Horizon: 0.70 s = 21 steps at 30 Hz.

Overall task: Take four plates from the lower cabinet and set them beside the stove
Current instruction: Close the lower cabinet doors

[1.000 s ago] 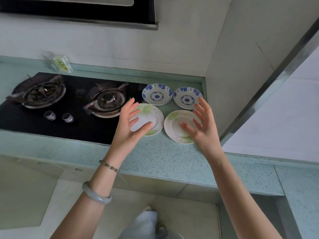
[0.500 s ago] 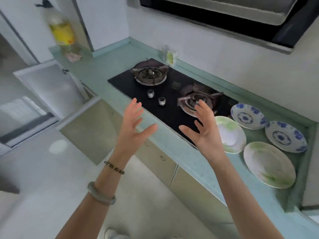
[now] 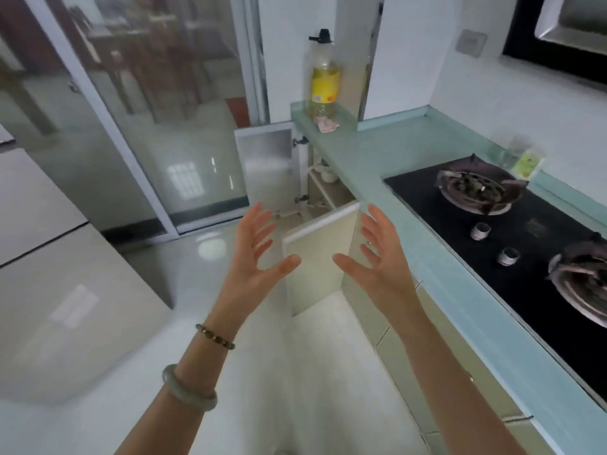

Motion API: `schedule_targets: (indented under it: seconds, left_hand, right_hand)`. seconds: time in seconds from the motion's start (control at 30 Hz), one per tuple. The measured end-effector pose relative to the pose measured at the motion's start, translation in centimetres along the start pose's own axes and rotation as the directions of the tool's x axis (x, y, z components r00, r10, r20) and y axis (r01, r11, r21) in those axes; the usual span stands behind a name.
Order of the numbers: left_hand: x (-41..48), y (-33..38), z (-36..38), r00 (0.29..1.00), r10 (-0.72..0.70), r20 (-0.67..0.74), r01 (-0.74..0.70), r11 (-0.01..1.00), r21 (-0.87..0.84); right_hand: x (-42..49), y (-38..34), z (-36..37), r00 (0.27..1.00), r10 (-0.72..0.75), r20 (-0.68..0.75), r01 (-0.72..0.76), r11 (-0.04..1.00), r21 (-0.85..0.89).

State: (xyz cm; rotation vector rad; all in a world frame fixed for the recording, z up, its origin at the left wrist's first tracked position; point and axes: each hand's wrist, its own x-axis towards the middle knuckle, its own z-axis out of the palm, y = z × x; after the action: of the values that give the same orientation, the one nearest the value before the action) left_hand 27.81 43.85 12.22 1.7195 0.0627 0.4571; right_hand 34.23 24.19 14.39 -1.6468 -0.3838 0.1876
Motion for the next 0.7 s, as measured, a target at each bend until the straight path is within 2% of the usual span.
schedule_targets:
  seconds: [0.3,0.47,0.7]
  left_hand:
    - [1.5,-3.0,-12.7,0.984,-0.058,-0.167,0.07,0.995,0.067]
    - [3.5,-5.0,-17.5,0.965,-0.063,-0.256,0.086,0.993,0.079]
    - [11.6,-8.5,-24.7,0.958,-0.071,-0.278,0.106,0.988,0.114]
  right_hand:
    - [7.3,0.3,12.5,0.981,-0.014,0.196,0.017,1.0,-0.012]
    - [11.9,1.4,17.4,0.971,-0.009,0.238,0.01,1.0,-0.004]
    - [21.4,3.0,23.9,0.974,-0.03,0.225,0.024,0.999,0.033]
